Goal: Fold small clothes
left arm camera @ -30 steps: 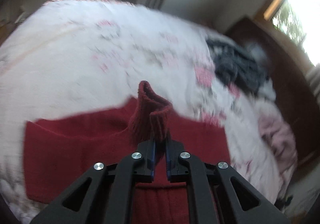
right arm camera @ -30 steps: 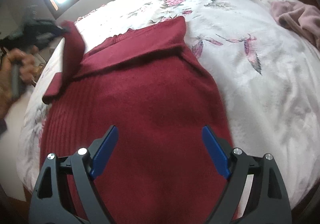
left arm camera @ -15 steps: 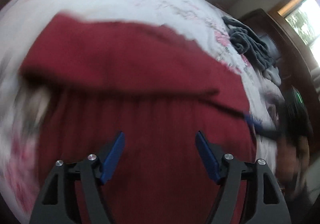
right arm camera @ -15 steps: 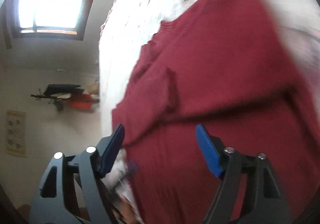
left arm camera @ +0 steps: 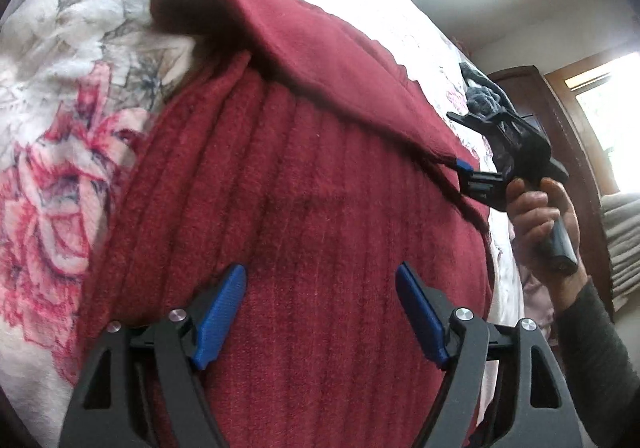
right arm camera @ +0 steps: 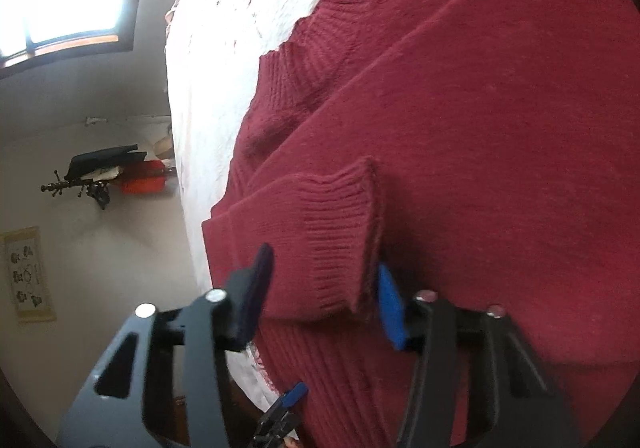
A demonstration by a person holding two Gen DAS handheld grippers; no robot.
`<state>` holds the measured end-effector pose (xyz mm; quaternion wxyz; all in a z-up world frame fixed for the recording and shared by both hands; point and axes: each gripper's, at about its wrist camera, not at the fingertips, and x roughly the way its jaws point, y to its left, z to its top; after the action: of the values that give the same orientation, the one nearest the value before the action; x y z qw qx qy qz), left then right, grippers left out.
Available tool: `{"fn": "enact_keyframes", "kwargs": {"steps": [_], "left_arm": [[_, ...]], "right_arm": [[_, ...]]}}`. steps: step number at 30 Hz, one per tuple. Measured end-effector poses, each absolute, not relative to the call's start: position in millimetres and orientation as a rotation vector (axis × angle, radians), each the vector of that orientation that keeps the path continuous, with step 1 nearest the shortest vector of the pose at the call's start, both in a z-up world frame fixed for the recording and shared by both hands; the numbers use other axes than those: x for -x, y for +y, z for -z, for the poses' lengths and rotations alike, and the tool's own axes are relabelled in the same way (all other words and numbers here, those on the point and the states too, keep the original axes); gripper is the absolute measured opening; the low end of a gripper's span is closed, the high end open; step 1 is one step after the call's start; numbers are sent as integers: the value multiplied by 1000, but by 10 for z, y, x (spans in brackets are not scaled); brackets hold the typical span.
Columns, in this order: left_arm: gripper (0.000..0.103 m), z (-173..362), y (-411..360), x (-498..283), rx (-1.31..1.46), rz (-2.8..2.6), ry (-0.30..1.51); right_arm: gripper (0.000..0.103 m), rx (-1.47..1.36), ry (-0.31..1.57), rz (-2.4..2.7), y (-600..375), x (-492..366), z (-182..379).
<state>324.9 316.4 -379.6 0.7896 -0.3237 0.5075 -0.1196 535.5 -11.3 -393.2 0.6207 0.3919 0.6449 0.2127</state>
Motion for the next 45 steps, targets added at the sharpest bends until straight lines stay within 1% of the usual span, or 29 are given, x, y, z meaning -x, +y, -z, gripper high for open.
{"fn": "enact_keyframes", "kwargs": {"steps": [1, 2, 3, 4, 8, 12, 15, 17, 22, 27, 30, 36, 38, 40, 42, 45], "left_arm": [[78, 3792, 3159, -3251, 694, 257, 1094], [78, 3790, 3158, -3253, 693, 257, 1097], [78, 3789, 3146, -3270, 693, 257, 1100], [78, 3790, 3144, -3277, 696, 256, 1103], [78, 3799, 3153, -3331, 715, 253, 1111], [78, 3818, 3175, -3346, 718, 248, 1113], [78, 3823, 3177, -3347, 717, 245, 1110], [78, 3821, 3180, -3332, 725, 241, 1106], [78, 3772, 3213, -3318, 753, 232, 1103], [78, 3588, 3312, -3400, 775, 246, 1061], [78, 3430, 3424, -3570, 771, 250, 1027], [78, 3144, 3685, -4153, 723, 250, 967], [78, 3081, 3723, -4424, 717, 256, 961], [78, 3046, 3760, -4732, 703, 263, 964], [78, 3069, 3795, -4999, 697, 271, 974], [78, 3210, 3761, -5394, 674, 275, 1015]], "right_arm": [[30, -890, 1488, -489, -84, -5372, 3918], [23, -879, 1489, -488, -71, -5395, 3901], [7, -856, 1481, -487, -58, -5412, 3849], [6, -843, 1469, -490, -57, -5425, 3796], [5, -802, 1366, -511, -152, -5478, 3387], [5, -758, 1234, -479, -509, -5481, 2893], [5, -736, 1180, -429, -827, -5437, 2734], [5, -736, 1170, -393, -1032, -5396, 2757], [5, -761, 1189, -311, -1472, -5255, 3090], [5, -768, 1239, -264, -1684, -5172, 3525], [5, -774, 1247, -253, -1739, -5138, 3690], [5, -737, 1243, -266, -1724, -5189, 3829], [10, -709, 1226, -276, -1744, -5214, 3799], [10, -726, 1166, -255, -1859, -5209, 3693], [10, -786, 1100, -273, -1978, -5223, 3580], [10, -790, 1098, -363, -1909, -5306, 3544]]}}
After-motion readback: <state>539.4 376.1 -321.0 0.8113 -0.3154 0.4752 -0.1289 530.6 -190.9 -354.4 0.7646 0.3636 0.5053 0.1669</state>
